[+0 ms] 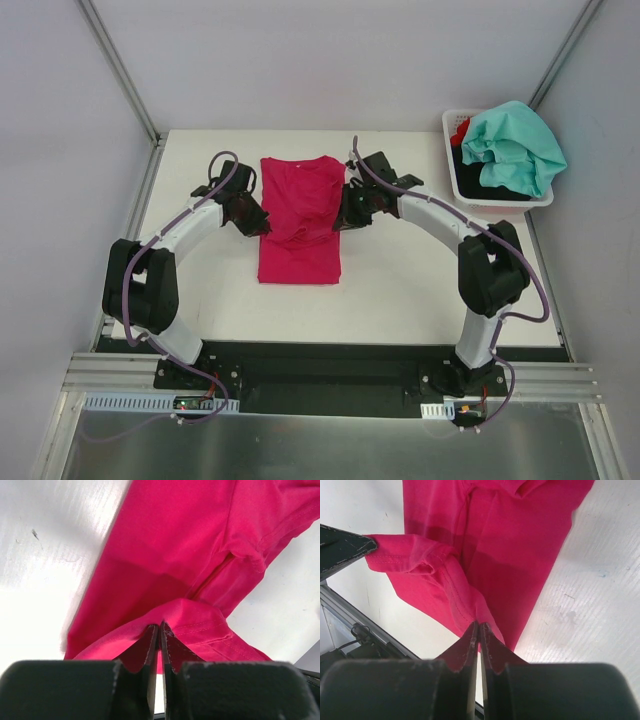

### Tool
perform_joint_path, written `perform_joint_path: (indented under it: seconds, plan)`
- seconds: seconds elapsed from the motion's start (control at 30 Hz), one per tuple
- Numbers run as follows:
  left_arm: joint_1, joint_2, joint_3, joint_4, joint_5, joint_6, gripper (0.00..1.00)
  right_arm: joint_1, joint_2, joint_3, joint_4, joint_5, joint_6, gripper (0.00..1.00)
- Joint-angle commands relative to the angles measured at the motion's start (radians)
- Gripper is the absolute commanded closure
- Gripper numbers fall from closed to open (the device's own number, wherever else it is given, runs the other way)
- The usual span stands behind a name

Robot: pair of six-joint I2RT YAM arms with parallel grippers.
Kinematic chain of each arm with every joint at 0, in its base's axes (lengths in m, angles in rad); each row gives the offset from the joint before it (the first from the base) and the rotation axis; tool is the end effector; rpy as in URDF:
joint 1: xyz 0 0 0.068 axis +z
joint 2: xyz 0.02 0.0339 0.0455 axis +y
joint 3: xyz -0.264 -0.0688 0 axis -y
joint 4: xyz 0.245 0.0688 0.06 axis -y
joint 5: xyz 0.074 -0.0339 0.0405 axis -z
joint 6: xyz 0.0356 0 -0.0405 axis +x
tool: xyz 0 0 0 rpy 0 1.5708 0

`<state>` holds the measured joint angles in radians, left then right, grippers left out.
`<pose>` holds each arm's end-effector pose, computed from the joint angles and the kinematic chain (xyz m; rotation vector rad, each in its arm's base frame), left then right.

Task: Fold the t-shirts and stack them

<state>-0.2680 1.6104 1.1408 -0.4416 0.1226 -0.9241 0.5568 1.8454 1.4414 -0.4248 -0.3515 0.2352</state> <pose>0.3297 -0.0950 0.2335 -0.7834 2.4706 -0.6296 0.3442 0.2287 0.2473 -0.5656 2.4179 0.7776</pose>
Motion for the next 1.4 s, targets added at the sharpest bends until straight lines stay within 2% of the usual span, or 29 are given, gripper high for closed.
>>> perform_joint_path:
  seconds: [0.0,0.2,0.33,0.77,0.87,0.9,0.97,1.0,1.1,1.23,1.37]
  plan:
    - [0.016,-0.004,0.000,0.018,-0.001,0.021,0.94,-0.015,0.012,0.054,-0.009,-0.023,-0.019,0.93]
    - [0.026,-0.007,0.002,0.020,-0.008,0.021,0.91,-0.024,0.029,0.076,-0.019,-0.026,-0.039,0.92]
    - [0.033,-0.014,0.000,0.021,-0.011,0.021,0.95,-0.034,0.044,0.089,-0.023,-0.024,-0.051,0.92]
    - [0.038,-0.055,-0.019,0.021,0.009,0.010,0.94,-0.040,0.149,0.209,-0.057,-0.044,-0.066,0.89]
    - [0.038,-0.067,-0.030,0.021,0.014,0.010,0.94,-0.037,0.169,0.235,-0.063,-0.041,-0.068,0.82]
    - [0.038,-0.069,-0.032,0.021,0.017,0.008,0.94,-0.037,0.172,0.244,-0.065,-0.041,-0.066,0.74]
    - [0.038,-0.078,-0.039,0.020,0.018,0.008,0.94,-0.032,0.173,0.267,-0.078,-0.026,-0.073,0.66]
    - [0.038,-0.081,-0.042,0.021,0.018,0.008,0.94,-0.032,0.175,0.275,-0.094,-0.021,-0.077,0.56]
    - [0.038,-0.093,-0.055,0.021,0.017,0.004,0.94,-0.028,0.166,0.298,-0.114,-0.004,-0.091,0.47]
    - [0.038,-0.089,-0.090,0.069,0.037,-0.012,0.93,-0.026,0.141,0.306,-0.135,0.009,-0.105,0.46]
    - [0.027,-0.017,-0.098,0.119,0.069,-0.016,0.93,-0.028,0.098,0.269,-0.135,0.011,-0.096,0.46]
